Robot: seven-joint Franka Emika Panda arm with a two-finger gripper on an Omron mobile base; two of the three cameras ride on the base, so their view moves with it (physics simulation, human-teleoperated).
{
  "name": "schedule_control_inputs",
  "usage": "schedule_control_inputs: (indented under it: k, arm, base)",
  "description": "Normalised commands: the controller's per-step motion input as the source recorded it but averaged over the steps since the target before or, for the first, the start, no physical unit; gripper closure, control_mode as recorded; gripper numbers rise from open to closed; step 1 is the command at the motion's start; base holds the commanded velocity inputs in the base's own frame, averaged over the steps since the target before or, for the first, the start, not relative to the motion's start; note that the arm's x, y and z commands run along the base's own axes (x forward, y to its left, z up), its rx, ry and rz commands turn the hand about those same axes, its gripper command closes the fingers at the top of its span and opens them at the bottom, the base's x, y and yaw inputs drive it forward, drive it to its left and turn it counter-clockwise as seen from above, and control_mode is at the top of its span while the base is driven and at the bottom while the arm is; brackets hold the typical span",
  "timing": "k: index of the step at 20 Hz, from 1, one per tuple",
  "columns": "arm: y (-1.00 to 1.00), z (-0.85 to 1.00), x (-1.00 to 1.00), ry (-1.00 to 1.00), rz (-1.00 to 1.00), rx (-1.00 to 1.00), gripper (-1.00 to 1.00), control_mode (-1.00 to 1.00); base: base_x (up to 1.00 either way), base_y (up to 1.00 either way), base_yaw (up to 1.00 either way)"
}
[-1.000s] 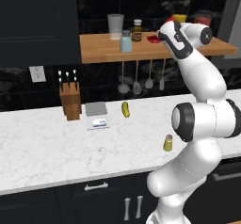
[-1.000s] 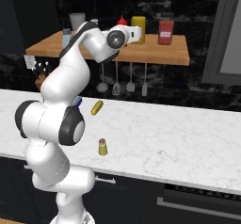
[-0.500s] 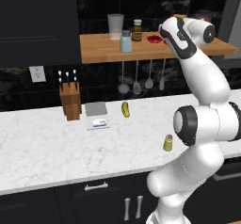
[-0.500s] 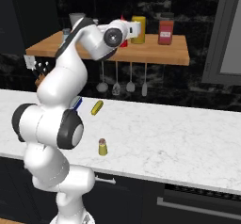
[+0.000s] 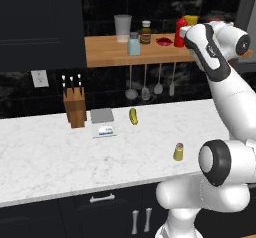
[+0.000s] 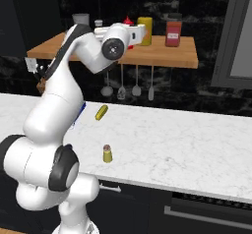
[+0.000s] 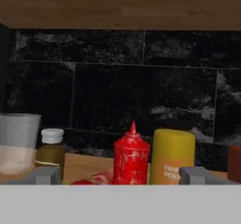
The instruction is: Put the shaker and condiment bottle from the counter next to their counterparts in the cabinet.
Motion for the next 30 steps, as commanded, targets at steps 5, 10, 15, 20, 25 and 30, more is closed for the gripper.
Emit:
schedule_control_inputs:
  k: [5,10,15,20,25,30]
  arm:
    - [0.09,-0.14,-1.0,0.0,0.0,0.0,-1.0,-1.0]
    - [0.0,-0.01,-1.0,0.0,0.0,0.0,-1.0,-1.0]
    - [0.0,-0.18,-0.97,0.07,0.01,0.0,-1.0,-1.0]
    - [0.0,-0.43,-0.83,0.12,0.09,-0.01,-1.0,-1.0]
    - [0.0,-0.6,-0.71,0.11,0.16,-0.08,-1.0,-1.0]
    - [-0.11,-0.73,-0.38,0.03,0.28,-0.13,-1.0,-1.0]
  base:
    - [0.0,0.0,0.0]
    - [0.0,0.0,0.0]
    - [0.0,0.0,0.0]
    - [0.0,0.0,0.0]
    - [0.0,0.0,0.0]
    - [0.0,0.0,0.0]
